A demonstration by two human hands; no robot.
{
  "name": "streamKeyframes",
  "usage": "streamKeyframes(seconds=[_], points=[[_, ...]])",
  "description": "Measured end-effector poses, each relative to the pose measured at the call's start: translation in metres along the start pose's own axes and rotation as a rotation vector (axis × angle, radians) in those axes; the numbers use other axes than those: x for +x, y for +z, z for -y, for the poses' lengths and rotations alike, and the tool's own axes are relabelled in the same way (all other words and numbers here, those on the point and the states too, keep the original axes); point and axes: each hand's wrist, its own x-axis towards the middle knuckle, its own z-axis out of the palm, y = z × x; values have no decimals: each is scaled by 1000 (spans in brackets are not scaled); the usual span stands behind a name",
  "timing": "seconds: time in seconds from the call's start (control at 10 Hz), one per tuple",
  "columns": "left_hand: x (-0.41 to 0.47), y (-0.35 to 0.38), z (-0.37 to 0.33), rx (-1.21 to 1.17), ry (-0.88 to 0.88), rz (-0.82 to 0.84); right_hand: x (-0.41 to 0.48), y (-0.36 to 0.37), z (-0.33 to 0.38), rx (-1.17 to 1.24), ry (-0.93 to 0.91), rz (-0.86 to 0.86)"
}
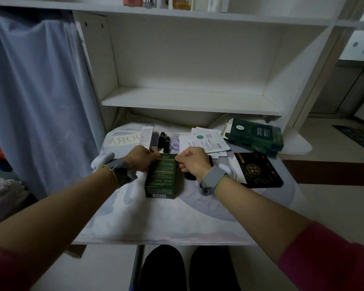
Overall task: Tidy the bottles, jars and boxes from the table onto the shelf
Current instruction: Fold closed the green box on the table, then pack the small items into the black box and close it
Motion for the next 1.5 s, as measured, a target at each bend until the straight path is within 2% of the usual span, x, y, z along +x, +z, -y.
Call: streamKeyframes(seconds=[0.1,0.4,0.5,0.7,0.8,1.0,1.2,1.4,1.5], points=[[-5,-1,-8,-42,33,28,0,-9,8,36,7,10],[-13,2,-51,131,197,-146,-7,-65,41,116,-24,-10],[-16,13,-63,128,230,-126,-9,-83,41,108,-35,-43],[-15,51,-68,21,183,4,-5,-95,22,-130,-8,-37],[-14,71,-66,49,132,81,-2,-97,10,-225,46,13],[-9,92,-68,171,110,92,6,-93,-5,-338,133,103],[-5,100,-68,226,109,87,9,-86,-17,-342,171,89],[-2,103,-64,92,65,50,1,-86,-17,-288,235,30],[-2,105,-64,15,38,19,3,-90,-15,-757,39,195]])
